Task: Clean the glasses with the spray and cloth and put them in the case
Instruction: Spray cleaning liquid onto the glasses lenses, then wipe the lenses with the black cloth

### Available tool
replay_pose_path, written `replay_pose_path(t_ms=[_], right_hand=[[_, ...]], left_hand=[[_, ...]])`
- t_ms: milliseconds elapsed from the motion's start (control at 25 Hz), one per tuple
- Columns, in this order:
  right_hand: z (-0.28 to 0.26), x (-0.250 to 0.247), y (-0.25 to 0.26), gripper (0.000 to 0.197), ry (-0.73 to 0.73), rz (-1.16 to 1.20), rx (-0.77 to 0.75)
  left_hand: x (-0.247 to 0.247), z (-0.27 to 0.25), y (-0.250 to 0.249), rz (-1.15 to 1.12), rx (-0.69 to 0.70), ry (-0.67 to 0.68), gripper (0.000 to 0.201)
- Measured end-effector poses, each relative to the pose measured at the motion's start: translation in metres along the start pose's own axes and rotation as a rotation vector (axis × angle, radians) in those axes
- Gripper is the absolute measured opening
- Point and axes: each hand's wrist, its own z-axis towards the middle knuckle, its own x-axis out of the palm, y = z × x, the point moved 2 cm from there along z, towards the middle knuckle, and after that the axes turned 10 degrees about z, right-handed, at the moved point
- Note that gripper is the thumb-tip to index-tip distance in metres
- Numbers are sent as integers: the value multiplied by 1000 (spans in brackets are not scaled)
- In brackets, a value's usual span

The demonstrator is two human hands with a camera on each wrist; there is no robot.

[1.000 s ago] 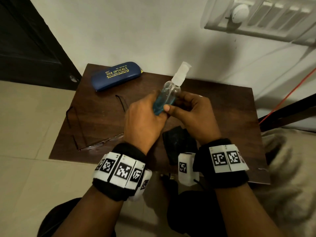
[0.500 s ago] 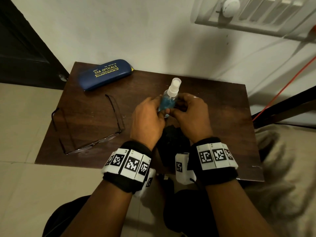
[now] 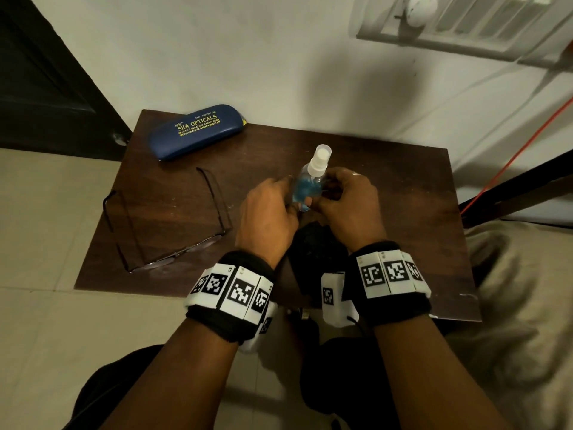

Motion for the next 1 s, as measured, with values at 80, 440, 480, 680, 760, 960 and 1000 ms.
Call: replay_pose_path(t_ms=[80,440,480,680,760,960,1000], right_hand=[[-3,-6,-2,51,-19,-70,61],[-36,-10,-17,51,103,-451,441],[-41,-5,-15,53,109,-488,451],[-60,23,0,47,175,-508,469],[-62,38,3,38,219,-450,484],[-62,69,25,31,225,-278,426],[-63,74,29,27,221,-235,395]], left_hand=[[-7,-3,5,72,-4,10,25],[-78,-34,43,312,-33,62,18],[-85,-40,51,334,-62,105,18],[-104,-62,83,413,-153,264,21],[-105,-66,92,438,-168,294,21],[-106,-66,105,495,-199,325,15],[-107,-66,107,504,-198,327,15]])
